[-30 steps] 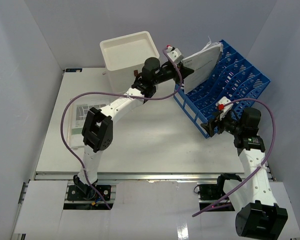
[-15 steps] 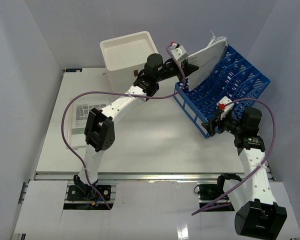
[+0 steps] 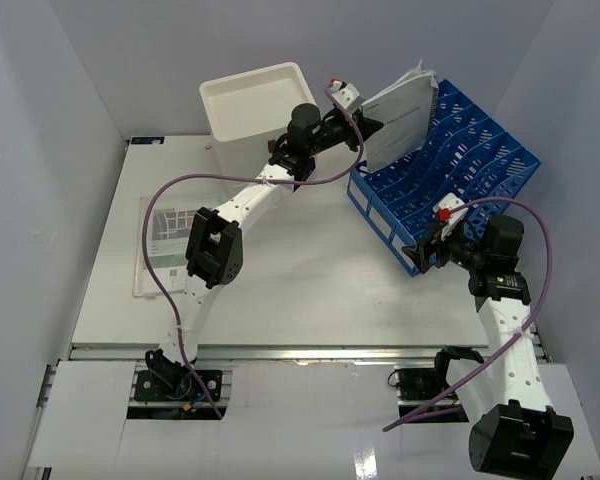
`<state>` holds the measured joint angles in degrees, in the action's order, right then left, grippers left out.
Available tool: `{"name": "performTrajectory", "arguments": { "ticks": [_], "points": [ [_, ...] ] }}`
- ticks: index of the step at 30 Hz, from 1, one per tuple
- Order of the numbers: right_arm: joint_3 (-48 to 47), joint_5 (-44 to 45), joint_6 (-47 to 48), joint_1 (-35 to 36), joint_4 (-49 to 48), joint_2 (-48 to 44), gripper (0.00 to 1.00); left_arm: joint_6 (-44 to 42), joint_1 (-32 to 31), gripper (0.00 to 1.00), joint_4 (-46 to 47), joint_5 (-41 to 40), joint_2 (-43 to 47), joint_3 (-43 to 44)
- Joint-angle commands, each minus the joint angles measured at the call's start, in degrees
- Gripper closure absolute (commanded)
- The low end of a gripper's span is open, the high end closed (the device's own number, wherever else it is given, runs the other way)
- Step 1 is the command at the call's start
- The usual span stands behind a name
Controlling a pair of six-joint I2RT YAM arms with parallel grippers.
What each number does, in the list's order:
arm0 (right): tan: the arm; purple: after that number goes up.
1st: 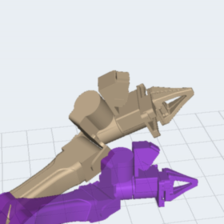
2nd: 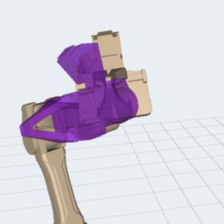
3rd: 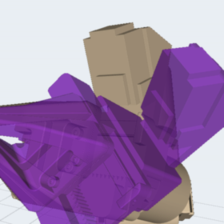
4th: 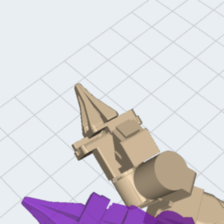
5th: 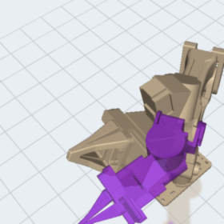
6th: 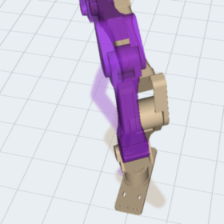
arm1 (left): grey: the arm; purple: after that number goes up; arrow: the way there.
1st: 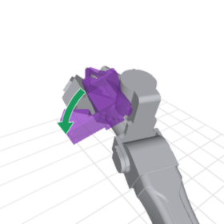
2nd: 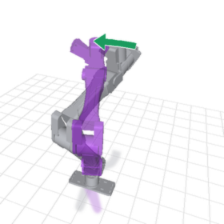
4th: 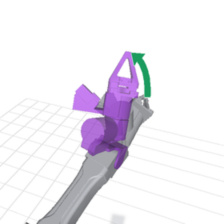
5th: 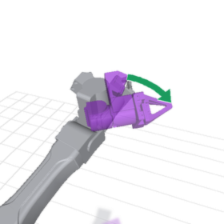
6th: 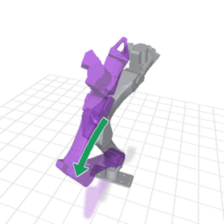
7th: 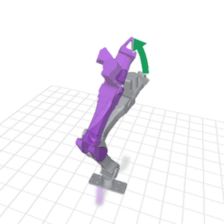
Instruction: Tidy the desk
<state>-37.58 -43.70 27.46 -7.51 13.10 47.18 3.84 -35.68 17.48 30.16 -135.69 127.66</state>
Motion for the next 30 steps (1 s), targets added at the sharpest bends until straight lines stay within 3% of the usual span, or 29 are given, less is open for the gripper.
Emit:
{"name": "performTrajectory", "arguments": {
  "ticks": [1,16,30],
  "points": [
    [0.58,-1.30,-0.31,-0.31,-2.20,-0.86,0.17,1.78,-0.27,1.00,2.82,-1.13,-0.98,4.09],
    [0.60,-2.35,-0.74,-0.31,-2.29,-1.04,0.17,4.66,-1.16,0.95,6.72,-0.77,-2.26,0.51],
    [0.99,-3.11,-1.06,-0.31,-2.61,-1.41,0.17,-3.63,-1.24,1.00,12.58,-12.56,19.52,-14.50]
  ]
}}
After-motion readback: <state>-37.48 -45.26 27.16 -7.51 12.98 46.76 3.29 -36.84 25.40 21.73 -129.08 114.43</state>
